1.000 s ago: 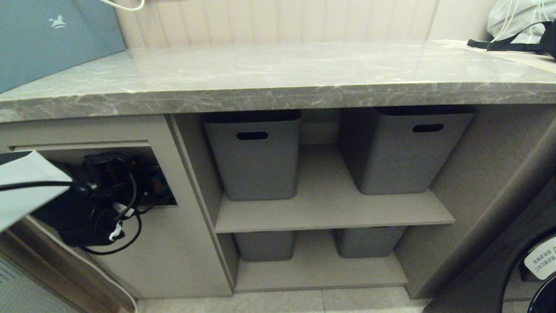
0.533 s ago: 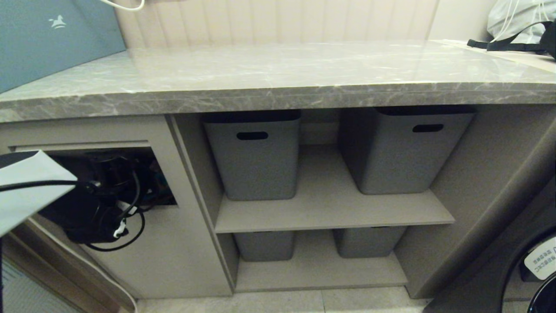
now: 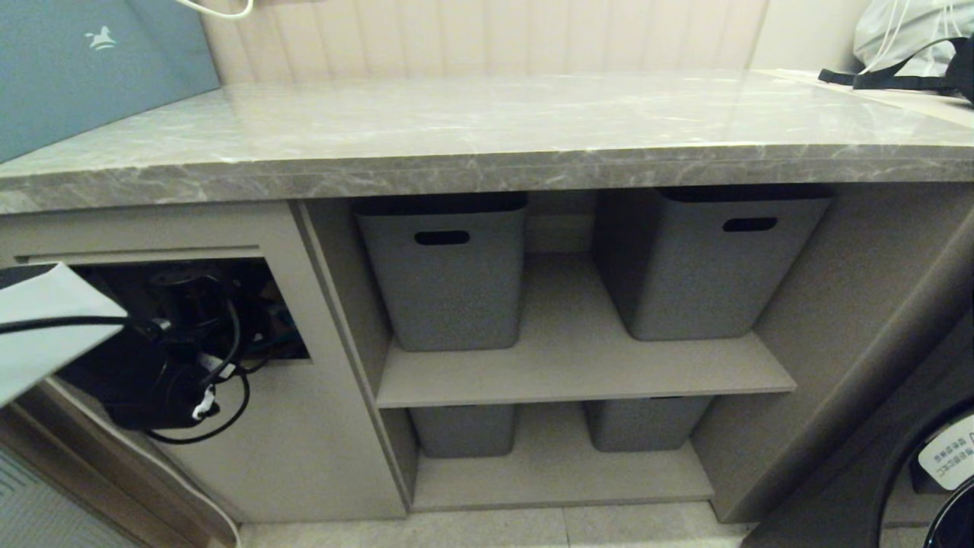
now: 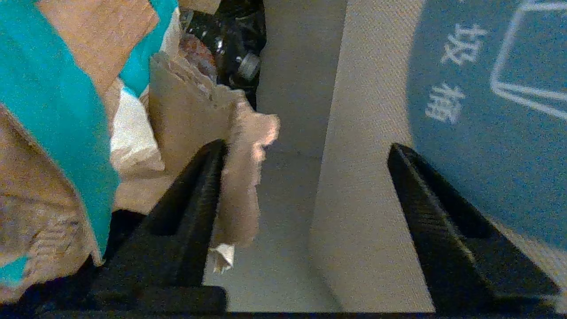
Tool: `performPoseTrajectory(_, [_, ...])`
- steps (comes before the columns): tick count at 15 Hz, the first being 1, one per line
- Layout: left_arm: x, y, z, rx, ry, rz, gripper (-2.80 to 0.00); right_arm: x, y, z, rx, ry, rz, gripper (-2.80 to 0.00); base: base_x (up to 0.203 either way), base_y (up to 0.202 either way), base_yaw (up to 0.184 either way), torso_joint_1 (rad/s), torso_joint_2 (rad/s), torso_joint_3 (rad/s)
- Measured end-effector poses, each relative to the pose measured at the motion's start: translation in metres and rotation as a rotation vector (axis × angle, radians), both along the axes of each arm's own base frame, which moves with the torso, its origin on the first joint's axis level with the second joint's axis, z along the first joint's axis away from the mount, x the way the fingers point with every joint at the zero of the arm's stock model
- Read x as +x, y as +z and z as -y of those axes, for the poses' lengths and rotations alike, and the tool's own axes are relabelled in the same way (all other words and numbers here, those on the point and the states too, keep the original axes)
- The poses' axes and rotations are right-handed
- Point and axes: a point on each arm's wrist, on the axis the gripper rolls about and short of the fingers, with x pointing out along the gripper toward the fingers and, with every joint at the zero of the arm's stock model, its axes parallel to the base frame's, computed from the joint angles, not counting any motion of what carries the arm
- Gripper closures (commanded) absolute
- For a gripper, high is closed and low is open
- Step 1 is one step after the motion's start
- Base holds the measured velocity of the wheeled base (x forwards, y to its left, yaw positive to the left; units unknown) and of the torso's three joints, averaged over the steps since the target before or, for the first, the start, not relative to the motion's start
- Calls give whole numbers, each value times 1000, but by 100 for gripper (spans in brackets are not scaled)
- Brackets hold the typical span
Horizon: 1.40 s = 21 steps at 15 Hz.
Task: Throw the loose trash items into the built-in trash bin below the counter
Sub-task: Put the garbage in the trash can
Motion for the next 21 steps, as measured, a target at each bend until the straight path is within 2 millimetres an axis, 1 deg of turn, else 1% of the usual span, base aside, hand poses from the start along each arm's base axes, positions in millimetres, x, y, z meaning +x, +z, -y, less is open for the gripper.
performPoseTrajectory(3, [-13, 5, -5, 10, 15, -11, -280, 0, 0, 0, 0, 0, 0, 0, 0, 0, 0, 0, 0, 0])
performPoseTrajectory(6, [-30, 7, -5, 29, 20, -41, -280, 0, 0, 0, 0, 0, 0, 0, 0, 0, 0, 0, 0, 0])
performPoseTrajectory(9, [-53, 4, -6, 41, 26, -93, -280, 0, 0, 0, 0, 1, 0, 0, 0, 0, 0, 0, 0, 0])
performPoseTrajectory(11, [-64, 4, -9, 43, 45, -106, -280, 0, 0, 0, 0, 0, 0, 0, 0, 0, 0, 0, 0, 0])
performPoseTrajectory(13, [-71, 7, -13, 54, 64, -109, -280, 0, 0, 0, 0, 0, 0, 0, 0, 0, 0, 0, 0, 0])
performPoseTrajectory(17, [-77, 14, -16, 65, 75, -99, -280, 0, 0, 0, 0, 0, 0, 0, 0, 0, 0, 0, 0, 0])
performPoseTrajectory(20, [-83, 14, -18, 90, 79, -118, -280, 0, 0, 0, 0, 0, 0, 0, 0, 0, 0, 0, 0, 0])
performPoseTrajectory(21, [-90, 13, -17, 108, 75, -136, -280, 0, 0, 0, 0, 0, -1, 0, 0, 0, 0, 0, 0, 0])
